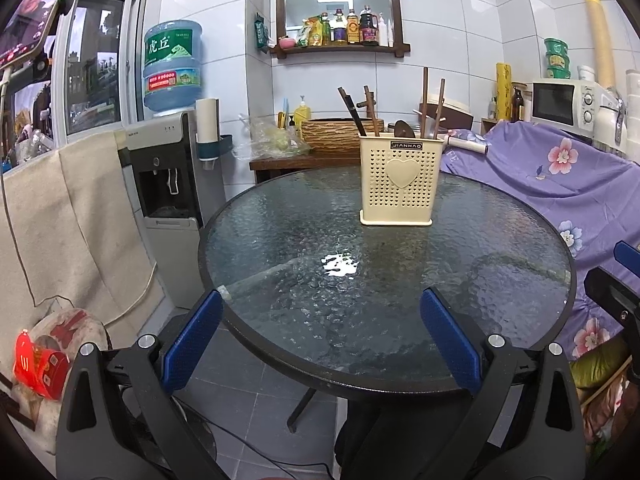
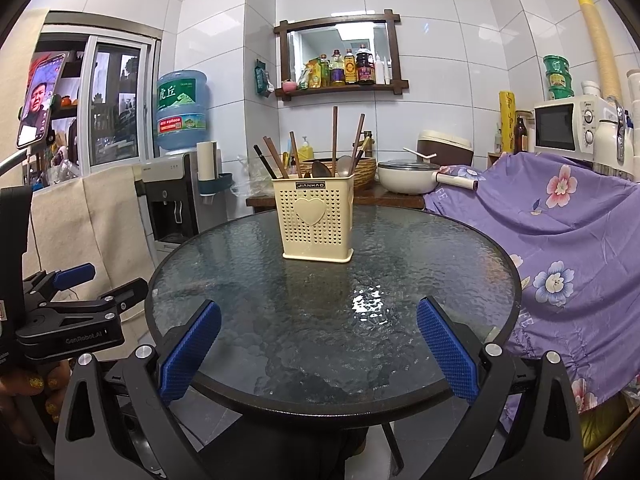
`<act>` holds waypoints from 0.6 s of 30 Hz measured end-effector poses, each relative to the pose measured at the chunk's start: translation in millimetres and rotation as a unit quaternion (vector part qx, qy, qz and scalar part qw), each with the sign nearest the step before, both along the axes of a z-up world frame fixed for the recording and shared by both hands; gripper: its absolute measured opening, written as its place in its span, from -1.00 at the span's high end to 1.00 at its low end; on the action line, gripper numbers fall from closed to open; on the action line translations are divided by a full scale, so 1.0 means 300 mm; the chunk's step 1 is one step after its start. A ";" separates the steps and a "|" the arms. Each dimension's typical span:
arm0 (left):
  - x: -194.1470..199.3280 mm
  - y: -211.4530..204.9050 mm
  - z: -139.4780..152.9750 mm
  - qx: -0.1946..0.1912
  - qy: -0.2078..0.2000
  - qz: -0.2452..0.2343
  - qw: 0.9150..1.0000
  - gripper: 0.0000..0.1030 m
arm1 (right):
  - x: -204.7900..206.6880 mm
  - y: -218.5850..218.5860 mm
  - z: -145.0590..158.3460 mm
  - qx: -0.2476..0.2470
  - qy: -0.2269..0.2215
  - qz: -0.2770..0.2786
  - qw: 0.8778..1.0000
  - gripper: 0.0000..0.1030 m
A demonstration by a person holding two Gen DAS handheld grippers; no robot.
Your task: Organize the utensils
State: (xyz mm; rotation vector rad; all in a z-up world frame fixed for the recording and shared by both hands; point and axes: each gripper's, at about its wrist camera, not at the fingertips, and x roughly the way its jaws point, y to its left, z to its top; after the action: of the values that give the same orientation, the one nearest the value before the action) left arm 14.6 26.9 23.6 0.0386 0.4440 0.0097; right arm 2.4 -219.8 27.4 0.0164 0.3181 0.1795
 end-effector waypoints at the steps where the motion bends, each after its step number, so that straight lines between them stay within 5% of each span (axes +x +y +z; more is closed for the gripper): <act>1: 0.002 0.004 -0.001 -0.003 0.003 0.000 1.000 -0.89 | 0.002 -0.002 0.002 0.000 0.000 0.000 1.000 -0.87; 18: 0.004 0.006 -0.003 -0.001 0.003 0.000 1.000 -0.89 | -0.004 0.009 -0.017 -0.002 0.004 0.004 1.000 -0.87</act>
State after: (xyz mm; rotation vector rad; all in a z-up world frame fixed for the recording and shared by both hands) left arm 15.7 28.7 22.8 0.0360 0.4505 0.0087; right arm 1.1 -217.1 22.4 0.0123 0.3268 0.1868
